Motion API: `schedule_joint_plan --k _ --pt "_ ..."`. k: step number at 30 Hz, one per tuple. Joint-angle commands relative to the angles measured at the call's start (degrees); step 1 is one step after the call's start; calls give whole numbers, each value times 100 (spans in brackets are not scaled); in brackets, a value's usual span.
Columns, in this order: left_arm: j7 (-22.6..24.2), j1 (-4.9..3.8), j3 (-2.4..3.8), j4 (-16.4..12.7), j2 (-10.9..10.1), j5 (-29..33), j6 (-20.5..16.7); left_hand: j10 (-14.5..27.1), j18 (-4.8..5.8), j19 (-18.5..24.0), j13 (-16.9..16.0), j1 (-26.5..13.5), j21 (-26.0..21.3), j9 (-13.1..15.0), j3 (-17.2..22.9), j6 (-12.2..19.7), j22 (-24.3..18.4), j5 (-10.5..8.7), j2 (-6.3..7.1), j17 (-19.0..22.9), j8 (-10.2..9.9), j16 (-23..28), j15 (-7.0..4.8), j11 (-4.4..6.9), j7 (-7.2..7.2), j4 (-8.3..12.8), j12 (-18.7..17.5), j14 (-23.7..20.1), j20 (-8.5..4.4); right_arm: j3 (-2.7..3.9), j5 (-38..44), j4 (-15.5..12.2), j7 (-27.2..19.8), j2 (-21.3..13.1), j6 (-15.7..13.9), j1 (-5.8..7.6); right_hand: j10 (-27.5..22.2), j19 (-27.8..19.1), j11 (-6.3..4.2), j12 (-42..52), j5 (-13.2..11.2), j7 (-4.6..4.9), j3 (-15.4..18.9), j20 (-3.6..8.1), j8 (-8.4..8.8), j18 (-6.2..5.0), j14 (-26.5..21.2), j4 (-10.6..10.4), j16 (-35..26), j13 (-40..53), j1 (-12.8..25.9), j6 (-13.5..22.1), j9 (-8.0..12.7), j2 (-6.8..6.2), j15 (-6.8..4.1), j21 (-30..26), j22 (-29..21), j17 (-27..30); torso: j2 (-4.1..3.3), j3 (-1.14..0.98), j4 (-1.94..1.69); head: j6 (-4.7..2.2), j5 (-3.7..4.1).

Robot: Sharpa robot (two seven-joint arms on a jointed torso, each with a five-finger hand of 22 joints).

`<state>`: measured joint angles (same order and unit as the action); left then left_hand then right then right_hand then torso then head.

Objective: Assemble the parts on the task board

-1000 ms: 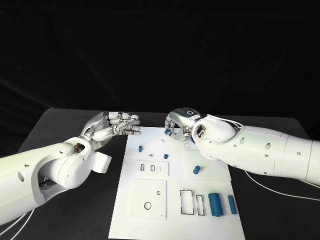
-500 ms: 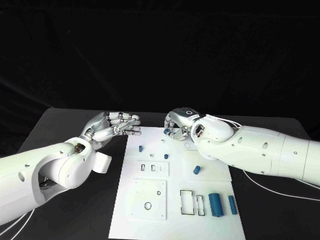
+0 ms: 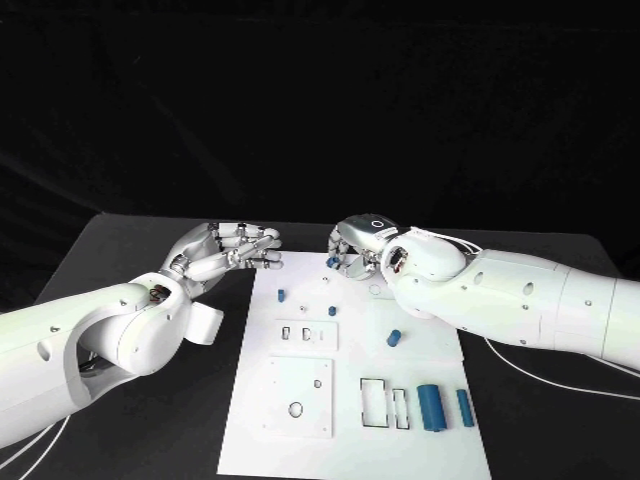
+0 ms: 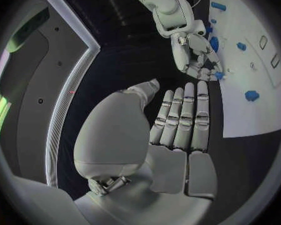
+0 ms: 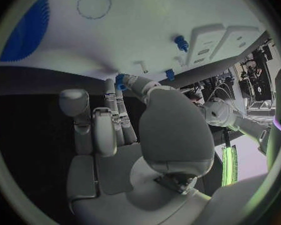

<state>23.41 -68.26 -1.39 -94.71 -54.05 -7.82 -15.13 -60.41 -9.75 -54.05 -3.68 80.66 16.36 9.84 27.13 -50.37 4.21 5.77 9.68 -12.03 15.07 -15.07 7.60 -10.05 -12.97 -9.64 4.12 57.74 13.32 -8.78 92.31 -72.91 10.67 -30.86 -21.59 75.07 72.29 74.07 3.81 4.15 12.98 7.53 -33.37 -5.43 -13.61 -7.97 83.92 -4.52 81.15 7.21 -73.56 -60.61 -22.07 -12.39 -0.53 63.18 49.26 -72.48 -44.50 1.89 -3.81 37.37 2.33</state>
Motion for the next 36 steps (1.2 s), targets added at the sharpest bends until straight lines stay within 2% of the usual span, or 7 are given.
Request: schedule_joint_plan --k 1,5,9,14,23,28,36 --pt "22 -7 6 -9 8 5 112 5 -72 37 -9 5 -34 -6 19 44 -6 -34 1 -6 -32 20 -2 -22 -59 3 -21 -27 19 -3 17 2 -15 5 174 -6 21 11 7 -32 28 11 7 27 5 64 300 -28 18 7 38 27 -6 -22 -12 28 -2 3 -2 -1 -2 1 -2" --pt "18 -7 6 -6 5 5 114 7 -72 41 -10 3 -39 -5 25 49 -8 -36 3 -12 -36 29 1 -25 -62 11 -27 -32 22 -3 -3 19 -16 3 109 -6 2 5 18 -40 29 29 20 20 33 65 296 -55 20 4 70 81 -15 -72 -4 37 15 10 -5 -5 -1 -2 -2" --pt "15 -7 6 -5 3 5 118 7 -72 41 -10 3 -39 -5 25 49 -8 -36 3 -12 -36 29 1 -25 -62 11 -27 -32 22 -3 -46 41 -25 3 -18 -5 -442 -111 180 -68 38 215 83 -76 335 46 265 -163 3 -101 157 522 54 -289 124 -74 -124 85 -4 -2 2 -6 -4" --pt "13 -7 6 -4 1 5 123 7 -72 41 -10 3 -39 -5 25 49 -8 -36 3 -12 -36 29 1 -25 -62 11 -27 -32 22 -3 -78 31 -39 -7 -98 -5 -778 -210 208 -45 39 218 553 -143 645 0 222 -224 -33 -183 66 942 168 -319 163 -189 -241 211 -10 -5 0 -6 -6" --pt "10 -7 6 15 -6 5 134 10 -72 43 -10 -2 -43 -5 29 53 -10 -38 4 -17 -39 36 4 -27 -64 15 -31 -36 25 -3 -104 -306 -10 -358 -252 -5 -681 -166 197 13 49 207 760 -136 641 13 229 -274 -9 -165 -67 858 169 -233 153 -136 -139 205 -3 -8 -4 -1 4" --pt "11 -7 5 32 -20 5 142 10 -72 43 -10 -2 -43 -5 29 53 -10 -38 4 -17 -39 36 4 -27 -64 15 -31 -36 25 27 -344 -829 53 -953 -317 30 -311 -69 156 134 54 210 698 -112 565 45 260 -326 69 -107 -166 632 148 -225 122 6 73 101 3 -13 45 -13 35" --pt "13 -6 5 67 -9 8 170 10 -72 43 -10 -2 -43 -5 29 53 -10 -38 4 -17 -39 36 4 -27 -64 15 -31 -36 25 59 -1240 -1362 333 -1813 83 163 751 42 -84 742 37 58 1082 47 570 92 297 -460 191 443 -240 712 153 -412 -67 209 396 -72 22 -35 98 -32 99"
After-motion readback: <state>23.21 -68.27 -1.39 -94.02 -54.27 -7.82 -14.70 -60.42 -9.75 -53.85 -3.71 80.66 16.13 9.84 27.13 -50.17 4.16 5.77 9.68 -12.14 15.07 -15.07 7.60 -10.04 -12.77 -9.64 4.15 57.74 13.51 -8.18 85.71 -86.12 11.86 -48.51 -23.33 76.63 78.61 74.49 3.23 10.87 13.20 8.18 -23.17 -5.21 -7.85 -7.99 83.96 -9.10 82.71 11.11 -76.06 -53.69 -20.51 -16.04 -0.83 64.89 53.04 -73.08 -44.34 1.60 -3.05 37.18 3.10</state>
